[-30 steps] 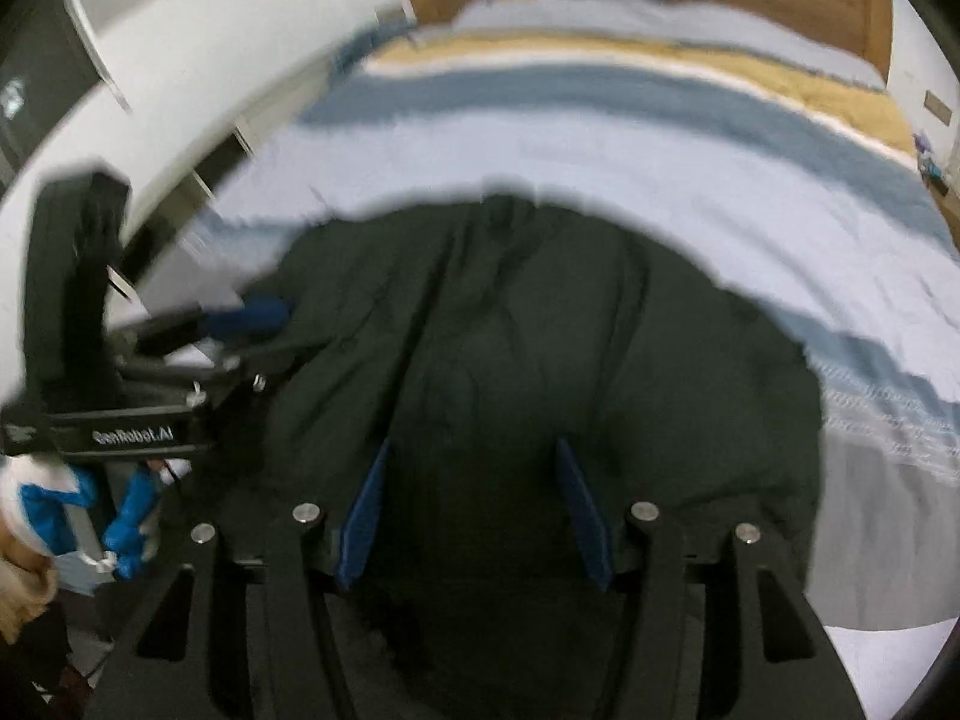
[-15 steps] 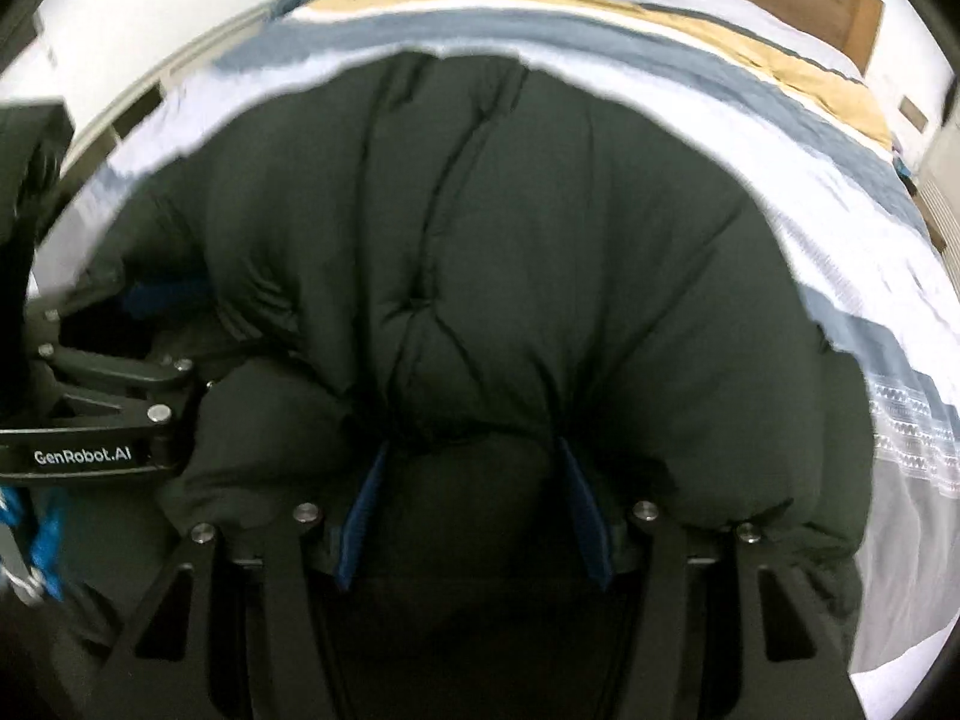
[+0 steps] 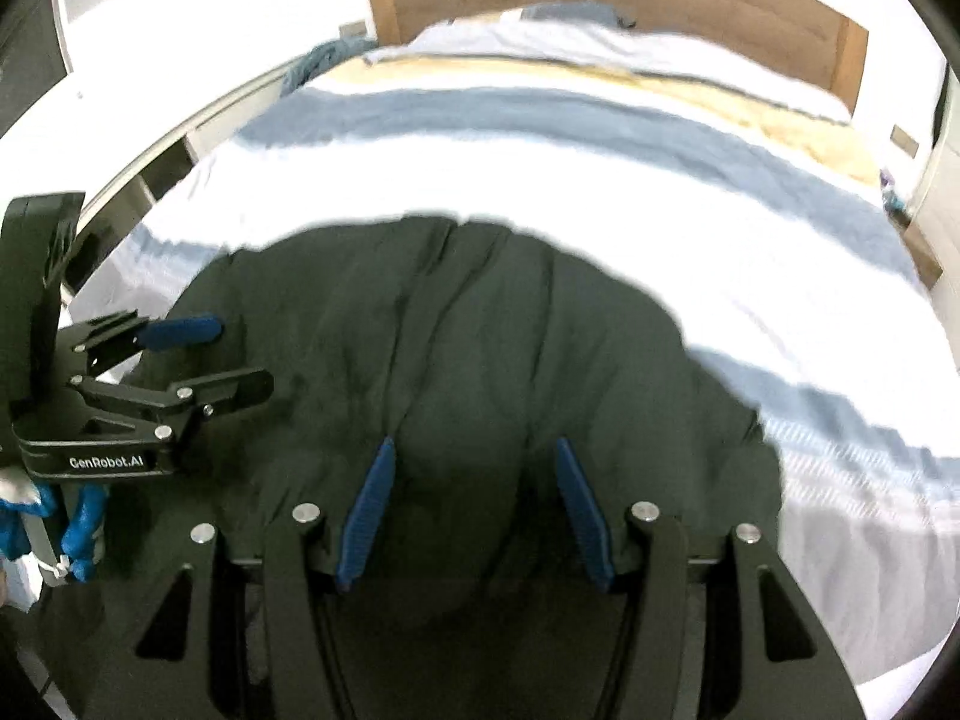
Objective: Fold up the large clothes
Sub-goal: 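Fold the hem up toward the collar with both grippers and release, then open both grippers and lift them off the folded black coat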
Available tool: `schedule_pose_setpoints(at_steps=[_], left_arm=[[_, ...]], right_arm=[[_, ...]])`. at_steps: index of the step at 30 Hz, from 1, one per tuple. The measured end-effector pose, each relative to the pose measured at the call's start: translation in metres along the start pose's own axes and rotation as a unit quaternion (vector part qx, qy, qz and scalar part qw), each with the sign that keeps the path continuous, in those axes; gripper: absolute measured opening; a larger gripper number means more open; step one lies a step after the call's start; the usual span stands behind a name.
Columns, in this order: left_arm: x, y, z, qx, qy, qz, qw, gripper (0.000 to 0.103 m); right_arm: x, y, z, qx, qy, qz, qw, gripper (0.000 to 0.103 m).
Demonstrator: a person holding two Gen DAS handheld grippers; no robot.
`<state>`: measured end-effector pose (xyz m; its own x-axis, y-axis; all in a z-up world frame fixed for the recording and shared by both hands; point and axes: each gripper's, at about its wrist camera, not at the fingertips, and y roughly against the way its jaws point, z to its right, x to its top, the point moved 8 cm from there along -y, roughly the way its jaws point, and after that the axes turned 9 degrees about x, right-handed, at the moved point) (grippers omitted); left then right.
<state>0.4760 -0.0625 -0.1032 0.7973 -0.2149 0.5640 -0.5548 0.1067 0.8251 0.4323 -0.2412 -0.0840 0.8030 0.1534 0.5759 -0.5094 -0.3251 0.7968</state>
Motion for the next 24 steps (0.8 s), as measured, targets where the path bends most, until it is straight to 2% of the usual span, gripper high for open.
schedule_pose_setpoints(at_steps=[3, 5, 8, 12, 15, 19, 21, 24], left_arm=[[-0.005, -0.026, -0.006, 0.025, -0.007, -0.026, 0.9993, 0.082], [-0.017, -0.042, -0.007, 0.036, -0.021, -0.040, 0.9983, 0.083], [-0.031, -0.052, -0.005, 0.034, -0.032, -0.043, 0.9980, 0.086], [-0.040, -0.056, -0.001, 0.037, -0.040, -0.043, 0.9976, 0.088], [-0.040, -0.046, -0.002, 0.036, -0.035, -0.041, 0.9979, 0.088], [-0.043, -0.023, -0.002, 0.036, -0.029, -0.022, 0.9987, 0.088], [-0.049, -0.022, -0.005, 0.041, -0.028, -0.025, 0.9985, 0.088], [-0.056, -0.015, -0.005, 0.057, -0.039, -0.030, 0.9971, 0.088]], right_arm=[[0.004, -0.020, 0.017, -0.017, -0.012, -0.010, 1.000, 0.054], [-0.007, -0.038, 0.031, -0.027, -0.021, -0.031, 0.999, 0.054], [-0.026, -0.058, 0.040, -0.026, -0.025, -0.048, 0.998, 0.055], [-0.028, -0.064, 0.042, -0.028, -0.026, -0.049, 0.998, 0.056], [-0.025, -0.059, 0.037, -0.034, -0.017, -0.056, 0.998, 0.055], [-0.026, -0.033, 0.027, -0.029, -0.003, -0.045, 0.999, 0.055], [-0.035, -0.023, 0.024, -0.020, -0.004, -0.043, 0.999, 0.055], [-0.058, -0.019, 0.027, -0.029, -0.008, -0.066, 0.997, 0.055]])
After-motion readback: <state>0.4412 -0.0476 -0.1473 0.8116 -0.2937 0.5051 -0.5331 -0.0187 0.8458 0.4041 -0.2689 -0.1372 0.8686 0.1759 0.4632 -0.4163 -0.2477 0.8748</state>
